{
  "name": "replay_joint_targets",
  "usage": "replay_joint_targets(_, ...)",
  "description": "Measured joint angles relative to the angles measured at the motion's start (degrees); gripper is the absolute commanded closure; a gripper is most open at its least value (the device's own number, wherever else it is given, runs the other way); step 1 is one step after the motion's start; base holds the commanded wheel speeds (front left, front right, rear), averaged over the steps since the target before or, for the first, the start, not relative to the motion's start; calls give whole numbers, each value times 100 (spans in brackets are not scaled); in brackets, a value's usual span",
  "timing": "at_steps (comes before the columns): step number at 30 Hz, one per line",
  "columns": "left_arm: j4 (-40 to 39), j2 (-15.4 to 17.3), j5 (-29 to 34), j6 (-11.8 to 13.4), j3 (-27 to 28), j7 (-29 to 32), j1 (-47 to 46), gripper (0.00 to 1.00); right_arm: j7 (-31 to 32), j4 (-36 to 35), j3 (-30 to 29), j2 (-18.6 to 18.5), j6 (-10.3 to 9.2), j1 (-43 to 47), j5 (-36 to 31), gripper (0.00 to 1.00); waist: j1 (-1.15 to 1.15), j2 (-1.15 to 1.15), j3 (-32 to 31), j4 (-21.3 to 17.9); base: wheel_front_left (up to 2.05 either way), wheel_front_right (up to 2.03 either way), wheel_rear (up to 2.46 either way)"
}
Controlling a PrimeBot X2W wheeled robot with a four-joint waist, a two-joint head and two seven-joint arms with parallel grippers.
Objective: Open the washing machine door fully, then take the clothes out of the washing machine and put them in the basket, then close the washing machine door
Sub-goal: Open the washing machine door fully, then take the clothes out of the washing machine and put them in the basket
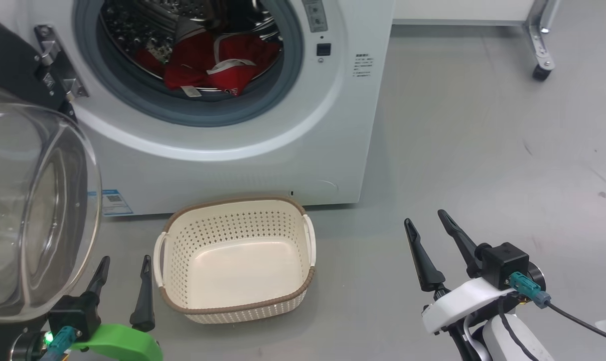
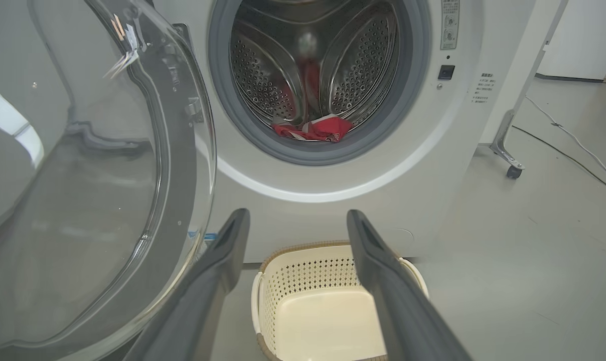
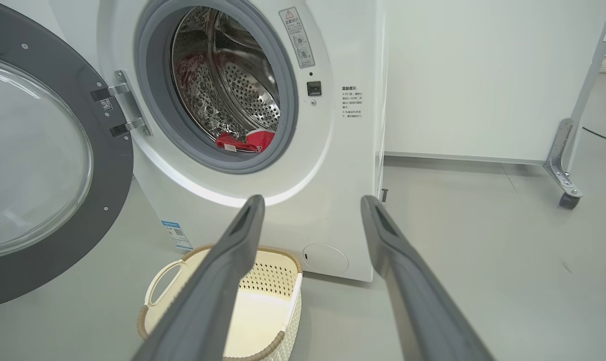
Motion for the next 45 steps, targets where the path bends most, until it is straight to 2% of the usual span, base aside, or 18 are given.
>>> replay_joint_targets(8, -18, -16, 0, 1, -27, 58, 15, 0, 0, -53, -54, 0, -97, 37, -1, 0, 0, 0, -54, -216, 0, 0, 0)
replay_joint_targets(45, -220, -88, 96, 69, 37, 43, 68, 0, 0, -147, -74, 1, -146, 114, -4, 0, 0, 0, -46, -286, 8, -8, 0)
